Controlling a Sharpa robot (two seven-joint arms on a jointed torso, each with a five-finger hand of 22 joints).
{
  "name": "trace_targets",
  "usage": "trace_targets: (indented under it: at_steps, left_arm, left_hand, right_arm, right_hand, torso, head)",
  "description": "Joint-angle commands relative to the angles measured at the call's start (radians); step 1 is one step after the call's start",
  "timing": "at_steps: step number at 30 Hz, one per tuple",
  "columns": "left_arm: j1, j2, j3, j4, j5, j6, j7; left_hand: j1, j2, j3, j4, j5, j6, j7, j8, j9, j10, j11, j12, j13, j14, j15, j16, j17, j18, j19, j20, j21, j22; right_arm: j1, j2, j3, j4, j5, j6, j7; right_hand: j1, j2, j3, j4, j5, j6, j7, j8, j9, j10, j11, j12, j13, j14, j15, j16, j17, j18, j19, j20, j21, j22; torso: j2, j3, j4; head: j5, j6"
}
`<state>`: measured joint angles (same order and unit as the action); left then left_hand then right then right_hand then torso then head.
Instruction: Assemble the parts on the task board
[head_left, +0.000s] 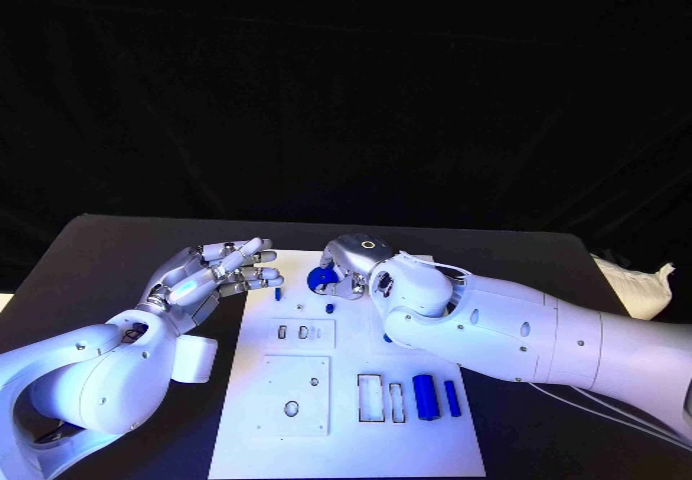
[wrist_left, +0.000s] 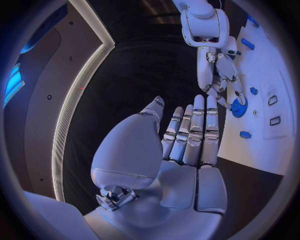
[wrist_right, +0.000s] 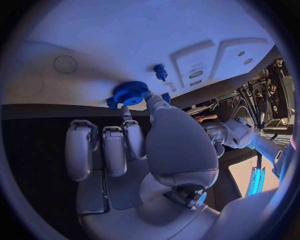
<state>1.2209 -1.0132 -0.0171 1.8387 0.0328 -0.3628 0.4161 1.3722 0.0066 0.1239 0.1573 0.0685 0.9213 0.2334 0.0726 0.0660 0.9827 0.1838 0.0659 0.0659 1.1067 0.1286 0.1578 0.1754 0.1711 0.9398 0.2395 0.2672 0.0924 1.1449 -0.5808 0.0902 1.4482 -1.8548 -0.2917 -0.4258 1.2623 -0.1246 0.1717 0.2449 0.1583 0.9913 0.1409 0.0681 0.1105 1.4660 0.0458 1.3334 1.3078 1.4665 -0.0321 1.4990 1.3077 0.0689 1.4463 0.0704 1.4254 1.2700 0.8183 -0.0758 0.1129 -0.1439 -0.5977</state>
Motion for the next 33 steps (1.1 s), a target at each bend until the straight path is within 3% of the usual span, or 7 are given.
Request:
trace_targets:
  at_steps: [1, 11, 16, 21, 26, 30, 33]
  left_arm:
    - [0.001, 0.0, 0.001, 0.001, 0.0, 0.019, 0.005]
    - [0.001, -0.001, 0.001, 0.001, 0.0, 0.019, 0.005]
    - [0.001, -0.003, 0.001, 0.0, 0.0, 0.02, 0.004]
    - [0.001, -0.005, 0.001, -0.002, 0.0, 0.023, 0.004]
    - [0.001, -0.004, 0.0, -0.013, 0.0, 0.028, 0.005]
    - [0.0, 0.001, 0.0, -0.027, 0.0, 0.033, 0.006]
    - [-0.002, 0.005, 0.0, -0.036, -0.001, 0.037, 0.007]
  left_hand:
    - [0.007, 0.006, -0.002, -0.006, -0.004, 0.001, 0.003, -0.005, 0.0, -0.004, 0.001, -0.001, -0.001, 0.004, 0.001, -0.006, 0.001, 0.012, 0.008, -0.001, -0.007, -0.002]
    - [0.007, 0.006, -0.002, -0.006, -0.004, 0.001, 0.003, -0.005, 0.0, -0.004, 0.001, -0.001, -0.001, 0.004, 0.001, -0.006, 0.001, 0.012, 0.008, -0.001, -0.007, -0.002]
    - [0.007, 0.006, -0.002, -0.006, -0.004, 0.001, 0.003, -0.005, 0.0, -0.004, 0.001, -0.001, -0.001, 0.004, 0.001, -0.006, 0.001, 0.012, 0.008, -0.001, -0.007, -0.002]
    - [0.007, 0.006, -0.002, -0.006, -0.004, 0.001, 0.003, -0.005, 0.0, -0.004, 0.001, -0.001, -0.001, 0.004, 0.001, -0.006, 0.001, 0.012, 0.008, -0.001, -0.007, -0.002]
    - [0.008, 0.007, -0.001, -0.007, -0.004, 0.001, 0.003, -0.006, -0.001, -0.004, 0.001, -0.001, -0.001, 0.004, 0.001, -0.006, 0.002, 0.012, 0.009, -0.001, -0.007, -0.002]
    - [0.008, 0.007, -0.001, -0.008, -0.004, 0.0, 0.003, -0.006, -0.001, -0.004, 0.001, -0.001, -0.001, 0.004, 0.001, -0.006, 0.002, 0.012, 0.009, -0.001, -0.007, -0.002]
    - [0.009, 0.007, -0.001, -0.009, -0.004, 0.001, 0.002, -0.006, -0.001, -0.004, 0.001, -0.001, -0.001, 0.004, 0.001, -0.007, 0.002, 0.012, 0.009, -0.001, -0.007, -0.002]
  right_arm:
    - [-0.001, -0.002, 0.0, 0.004, 0.003, -0.003, -0.01]
    - [-0.005, -0.014, 0.0, 0.008, 0.031, -0.019, -0.005]
    - [-0.013, -0.047, 0.005, 0.032, 0.067, -0.181, 0.041]
    - [-0.016, -0.121, 0.028, 0.081, 0.224, -0.28, 0.195]
    - [-0.015, -0.227, 0.052, 0.114, 0.44, -0.172, 0.364]
    - [-0.015, -0.3, 0.06, 0.111, 0.533, -0.082, 0.455]
    - [-0.021, -0.343, 0.062, 0.102, 0.563, -0.048, 0.493]
  right_hand:
    - [-0.021, -0.007, -0.006, 0.024, -0.004, -0.007, -0.001, -0.004, 0.003, 0.0, 0.006, -0.006, 0.099, 0.077, 0.008, 0.004, 0.126, -0.01, 0.001, 0.009, 0.007, 0.002]
    - [-0.105, 0.013, -0.061, 0.048, 0.057, -0.003, -0.002, -0.002, 0.011, 0.002, 0.006, -0.004, 0.104, 0.078, 0.009, 0.006, 0.131, -0.01, 0.001, 0.01, 0.008, 0.005]
    - [-0.116, 0.022, -0.067, 0.047, 0.061, 0.001, -0.004, -0.001, 0.013, 0.004, 0.005, -0.002, 0.107, 0.08, 0.008, 0.009, 0.138, -0.011, 0.004, 0.009, 0.011, 0.01]
    - [-0.066, 0.043, -0.053, 0.025, 0.098, 0.001, -0.004, -0.003, 0.016, 0.002, 0.004, -0.005, 0.106, 0.079, 0.007, 0.009, 0.138, -0.012, 0.005, 0.008, 0.013, 0.013]
    - [0.093, 0.042, -0.009, -0.086, 0.064, -0.005, 0.002, -0.004, 0.018, 0.0, 0.006, -0.007, 0.108, 0.082, 0.007, 0.016, 0.151, -0.013, 0.007, 0.007, 0.016, 0.021]
    - [0.133, 0.028, -0.004, -0.127, 0.052, -0.007, 0.004, -0.005, 0.018, -0.001, 0.008, -0.006, 0.11, 0.083, 0.009, 0.019, 0.159, -0.014, 0.008, 0.01, 0.018, 0.026]
    - [0.14, 0.02, -0.007, -0.14, 0.049, -0.014, 0.006, -0.006, 0.016, -0.002, 0.009, -0.01, 0.108, 0.084, 0.011, 0.022, 0.165, -0.014, 0.008, 0.011, 0.019, 0.027]
  torso:
    - [0.0, -0.0004, 0.0004]
    - [0.0, -0.0004, 0.0003]
    - [0.0, 0.0012, -0.0025]
    - [-0.002, 0.0034, -0.0084]
    - [-0.009, 0.0097, -0.0234]
    - [-0.018, 0.0183, -0.0407]
    - [-0.021, 0.0242, -0.0484]
  head:
    - [-0.001, -0.001]
    - [0.0, -0.001]
    - [-0.001, 0.005]
    - [-0.005, 0.011]
    - [-0.006, 0.02]
    - [0.002, 0.025]
    - [0.004, 0.025]
